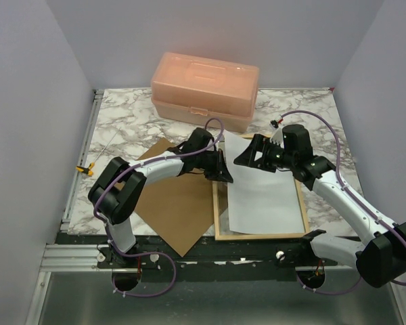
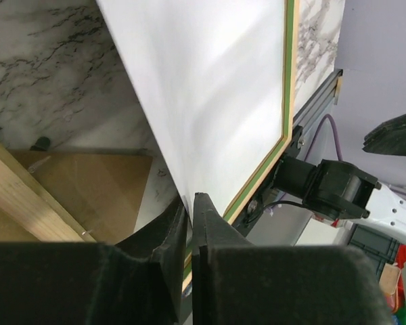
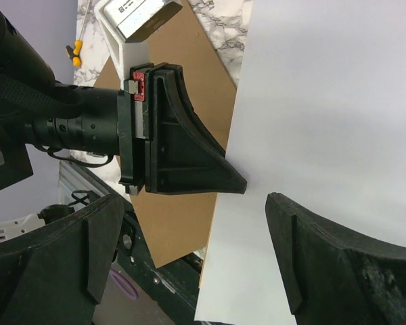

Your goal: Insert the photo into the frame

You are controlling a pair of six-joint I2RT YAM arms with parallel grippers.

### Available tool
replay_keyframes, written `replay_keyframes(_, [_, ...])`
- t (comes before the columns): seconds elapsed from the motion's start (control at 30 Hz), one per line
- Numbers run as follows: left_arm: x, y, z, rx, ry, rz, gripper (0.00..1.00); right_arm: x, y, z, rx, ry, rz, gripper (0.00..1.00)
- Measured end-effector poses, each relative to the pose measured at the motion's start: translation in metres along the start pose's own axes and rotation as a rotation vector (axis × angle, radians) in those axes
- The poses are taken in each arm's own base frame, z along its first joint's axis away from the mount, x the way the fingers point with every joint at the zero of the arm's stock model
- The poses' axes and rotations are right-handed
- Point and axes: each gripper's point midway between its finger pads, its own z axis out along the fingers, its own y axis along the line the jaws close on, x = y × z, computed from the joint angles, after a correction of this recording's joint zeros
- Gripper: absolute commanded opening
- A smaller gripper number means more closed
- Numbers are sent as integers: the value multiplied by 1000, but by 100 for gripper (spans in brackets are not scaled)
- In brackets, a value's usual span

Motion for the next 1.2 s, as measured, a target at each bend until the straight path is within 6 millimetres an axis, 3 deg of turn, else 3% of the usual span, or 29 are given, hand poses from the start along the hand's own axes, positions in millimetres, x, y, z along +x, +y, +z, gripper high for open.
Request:
replay_keyframes(0.2, [0,5,-1,-73,5,24,43,0,0,1,1,2,1,94])
replay_keyframes(0.37, [-1,14,-4,-160,-3,56,58,0,-1,1,2,3,2,94])
replay_keyframes(0.8, [3,49,-23,-382,-34,93,70,2,-2,3,6,11,12,94])
replay_keyframes(1.03, [-5,52,-54,-476,-145,132,73,8,-8,13,17,48,51,94])
replay_keyframes(1.2, [0,61,-78,-531,-217,147,72,18,-15,28,12,105,100,92])
